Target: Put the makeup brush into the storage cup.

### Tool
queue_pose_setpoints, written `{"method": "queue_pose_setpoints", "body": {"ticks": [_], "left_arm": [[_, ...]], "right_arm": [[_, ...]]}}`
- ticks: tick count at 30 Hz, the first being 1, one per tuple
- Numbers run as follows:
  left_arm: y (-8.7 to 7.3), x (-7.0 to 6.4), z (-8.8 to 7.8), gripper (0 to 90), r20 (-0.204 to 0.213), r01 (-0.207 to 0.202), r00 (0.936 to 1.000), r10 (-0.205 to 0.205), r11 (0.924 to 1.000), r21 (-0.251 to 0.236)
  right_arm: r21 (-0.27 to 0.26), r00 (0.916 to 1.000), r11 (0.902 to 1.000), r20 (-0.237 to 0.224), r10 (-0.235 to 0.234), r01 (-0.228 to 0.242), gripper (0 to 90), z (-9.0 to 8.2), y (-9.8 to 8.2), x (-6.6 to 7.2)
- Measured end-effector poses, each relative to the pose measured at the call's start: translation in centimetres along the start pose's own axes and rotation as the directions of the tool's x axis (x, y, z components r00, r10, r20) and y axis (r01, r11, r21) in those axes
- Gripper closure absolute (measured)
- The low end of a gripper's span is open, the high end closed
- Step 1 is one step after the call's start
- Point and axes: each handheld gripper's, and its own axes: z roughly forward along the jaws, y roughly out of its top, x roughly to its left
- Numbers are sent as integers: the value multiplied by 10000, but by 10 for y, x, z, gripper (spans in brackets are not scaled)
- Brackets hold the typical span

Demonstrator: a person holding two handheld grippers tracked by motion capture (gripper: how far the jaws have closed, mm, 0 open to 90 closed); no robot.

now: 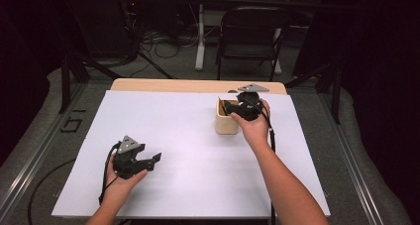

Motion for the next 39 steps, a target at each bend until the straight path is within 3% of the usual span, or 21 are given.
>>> {"method": "queue_pose_setpoints", "body": {"ticks": [20, 31, 39], "left_arm": [[0, 2, -3, 271, -42, 95, 9999, -95, 9999, -108], [1, 2, -4, 271, -45, 92, 9999, -93, 9998, -158], [0, 3, -4, 271, -52, 108, 9999, -109, 9998, -163]], "right_arm": [[171, 9986, 9987, -235, -482, 486, 330, -13, -4, 7], [49, 9968, 9990, -674, -435, 439, 330, -38, -16, 6], [-160, 9961, 9987, -737, -493, 483, 329, -61, -30, 6]]}}
